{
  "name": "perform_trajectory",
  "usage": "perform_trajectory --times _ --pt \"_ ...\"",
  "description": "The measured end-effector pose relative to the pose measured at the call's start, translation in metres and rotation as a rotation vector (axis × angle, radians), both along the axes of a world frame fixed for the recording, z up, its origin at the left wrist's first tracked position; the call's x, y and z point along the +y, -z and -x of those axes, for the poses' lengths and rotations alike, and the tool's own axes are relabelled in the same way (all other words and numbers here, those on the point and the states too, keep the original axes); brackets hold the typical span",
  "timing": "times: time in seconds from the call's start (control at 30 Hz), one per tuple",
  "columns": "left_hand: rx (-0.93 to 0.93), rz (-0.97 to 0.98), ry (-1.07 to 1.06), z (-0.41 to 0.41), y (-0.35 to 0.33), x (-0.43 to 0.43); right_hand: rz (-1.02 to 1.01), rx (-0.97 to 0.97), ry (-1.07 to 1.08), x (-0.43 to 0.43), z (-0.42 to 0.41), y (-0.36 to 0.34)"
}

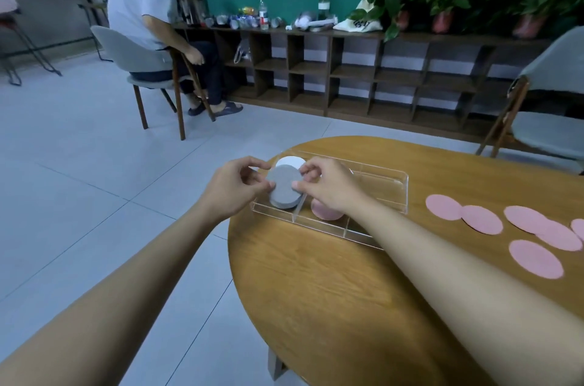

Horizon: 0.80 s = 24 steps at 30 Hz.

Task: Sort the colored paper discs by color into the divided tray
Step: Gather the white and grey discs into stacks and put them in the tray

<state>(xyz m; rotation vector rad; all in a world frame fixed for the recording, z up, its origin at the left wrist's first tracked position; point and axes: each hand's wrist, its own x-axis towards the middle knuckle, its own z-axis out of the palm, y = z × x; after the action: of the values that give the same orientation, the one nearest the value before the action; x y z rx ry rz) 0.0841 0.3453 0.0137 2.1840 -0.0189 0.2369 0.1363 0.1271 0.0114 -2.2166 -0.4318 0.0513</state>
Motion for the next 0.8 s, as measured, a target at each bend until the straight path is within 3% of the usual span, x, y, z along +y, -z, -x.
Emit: perform_trajectory --times 0.4,0.57,0.8 --pt "0.087 -0.357 0.006 -0.034 0.007 -0.001 0.221 0.018 0.011 0.017 -0.027 0.019" --pt "0.081 -0.311 -0.017 -0.037 0.018 -0.001 0.382 -0.035 0.026 0.025 -0.028 0.023" --pt "0.034 -0.388 -0.027 -0.033 0.021 -0.01 0.313 -0.157 0.061 0.021 -0.019 0.023"
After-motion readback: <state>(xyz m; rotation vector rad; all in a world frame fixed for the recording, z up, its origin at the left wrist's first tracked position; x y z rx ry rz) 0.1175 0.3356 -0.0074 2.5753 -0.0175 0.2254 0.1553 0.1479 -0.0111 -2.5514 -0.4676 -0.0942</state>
